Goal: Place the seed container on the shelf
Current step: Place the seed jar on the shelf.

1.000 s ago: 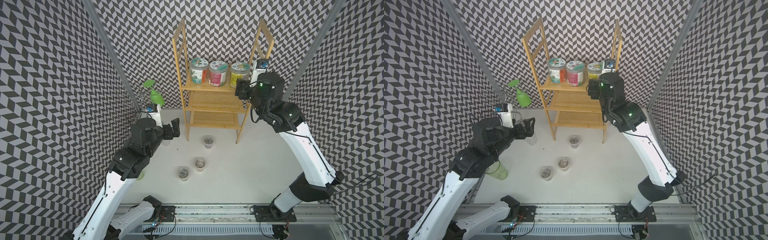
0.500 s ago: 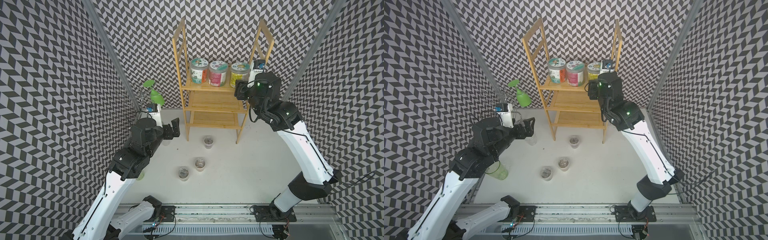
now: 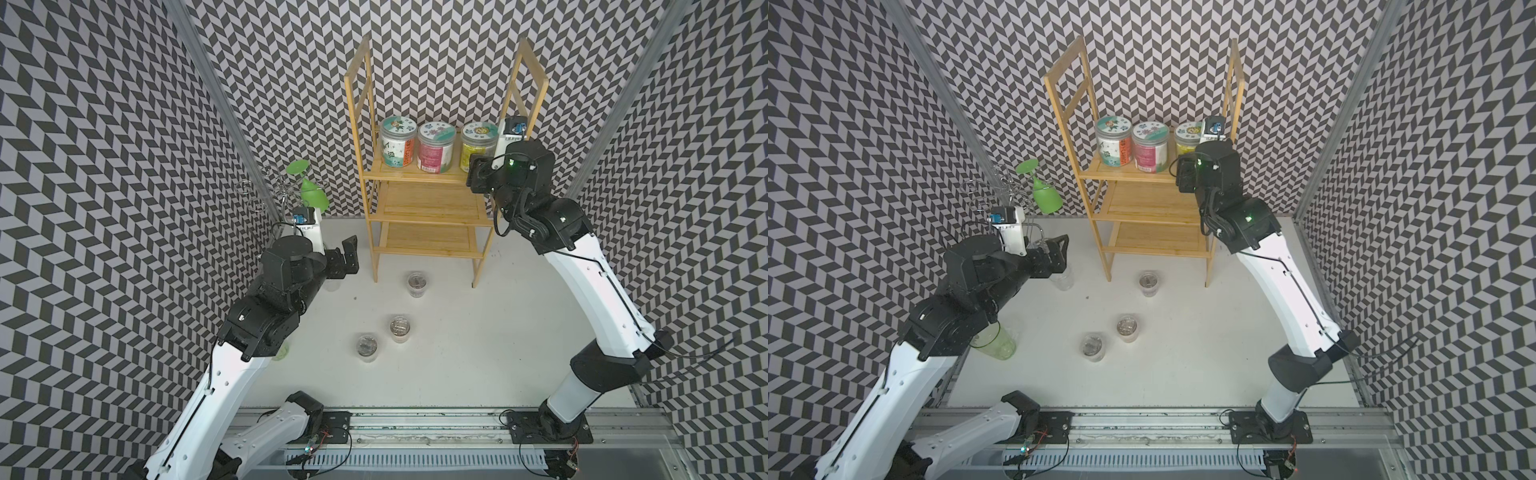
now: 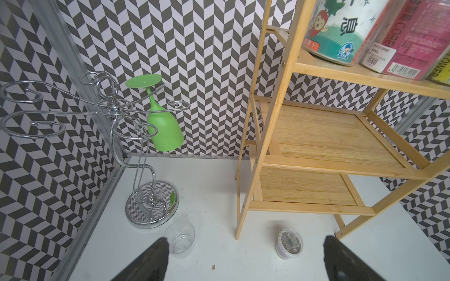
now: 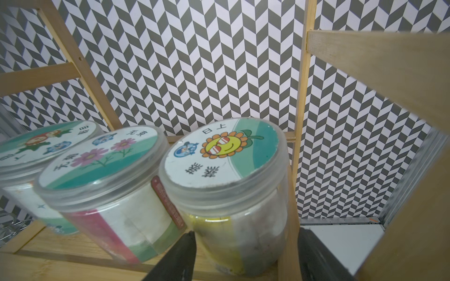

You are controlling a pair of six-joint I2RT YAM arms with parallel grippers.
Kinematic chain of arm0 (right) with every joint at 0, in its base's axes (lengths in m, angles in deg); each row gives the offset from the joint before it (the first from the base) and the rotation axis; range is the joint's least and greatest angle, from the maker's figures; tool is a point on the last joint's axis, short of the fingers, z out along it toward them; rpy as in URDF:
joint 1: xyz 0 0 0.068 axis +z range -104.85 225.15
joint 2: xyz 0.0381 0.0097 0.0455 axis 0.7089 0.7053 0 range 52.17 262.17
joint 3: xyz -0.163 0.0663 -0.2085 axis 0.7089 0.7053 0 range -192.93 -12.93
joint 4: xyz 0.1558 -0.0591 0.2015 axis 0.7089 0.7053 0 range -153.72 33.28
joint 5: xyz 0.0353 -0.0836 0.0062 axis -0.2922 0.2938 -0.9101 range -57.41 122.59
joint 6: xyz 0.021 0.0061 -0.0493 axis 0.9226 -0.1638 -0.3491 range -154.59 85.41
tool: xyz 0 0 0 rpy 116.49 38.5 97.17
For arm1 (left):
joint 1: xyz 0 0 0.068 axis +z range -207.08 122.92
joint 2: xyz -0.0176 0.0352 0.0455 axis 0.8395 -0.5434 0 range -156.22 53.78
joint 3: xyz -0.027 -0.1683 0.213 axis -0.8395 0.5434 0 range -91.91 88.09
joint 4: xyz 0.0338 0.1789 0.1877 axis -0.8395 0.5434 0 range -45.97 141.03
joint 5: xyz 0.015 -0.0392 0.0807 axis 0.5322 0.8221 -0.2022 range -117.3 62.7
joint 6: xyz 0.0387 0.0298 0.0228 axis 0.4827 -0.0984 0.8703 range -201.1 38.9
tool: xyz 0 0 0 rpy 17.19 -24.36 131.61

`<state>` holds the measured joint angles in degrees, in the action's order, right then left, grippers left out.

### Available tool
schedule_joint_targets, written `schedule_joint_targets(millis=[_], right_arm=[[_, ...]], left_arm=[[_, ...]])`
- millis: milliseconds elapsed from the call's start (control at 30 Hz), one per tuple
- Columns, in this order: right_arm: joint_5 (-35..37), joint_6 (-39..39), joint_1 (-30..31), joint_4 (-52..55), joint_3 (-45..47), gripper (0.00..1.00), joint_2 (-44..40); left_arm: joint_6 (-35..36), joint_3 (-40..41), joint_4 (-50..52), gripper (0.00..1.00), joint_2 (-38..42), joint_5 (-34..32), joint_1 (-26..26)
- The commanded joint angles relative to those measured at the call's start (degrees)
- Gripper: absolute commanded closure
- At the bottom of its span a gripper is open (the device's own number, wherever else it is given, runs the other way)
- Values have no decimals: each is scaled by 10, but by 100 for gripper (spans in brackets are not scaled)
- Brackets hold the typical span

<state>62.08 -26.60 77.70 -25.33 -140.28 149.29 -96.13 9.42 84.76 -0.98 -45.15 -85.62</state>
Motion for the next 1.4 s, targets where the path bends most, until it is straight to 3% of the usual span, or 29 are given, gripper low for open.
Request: schedule_joint_targets(millis=[0, 500, 933, 1167, 1367], right_arm=[[-7, -2, -8, -40, -10, 31, 10], [-25, 7, -2, -15, -11, 25, -14], [-49, 11, 19, 38, 29, 20, -93], [-108, 13, 41, 54, 119, 21, -172], [-70, 39, 106, 51, 267, 21, -270]], left_arm=[[7, -17, -8, 1, 0, -10, -3], [9, -26, -7, 0, -5, -11, -3], [18, -73, 8, 1, -23, -19, -5], [16, -88, 23, 1, -32, -26, -5], [18, -88, 40, 0, -37, -37, -5]])
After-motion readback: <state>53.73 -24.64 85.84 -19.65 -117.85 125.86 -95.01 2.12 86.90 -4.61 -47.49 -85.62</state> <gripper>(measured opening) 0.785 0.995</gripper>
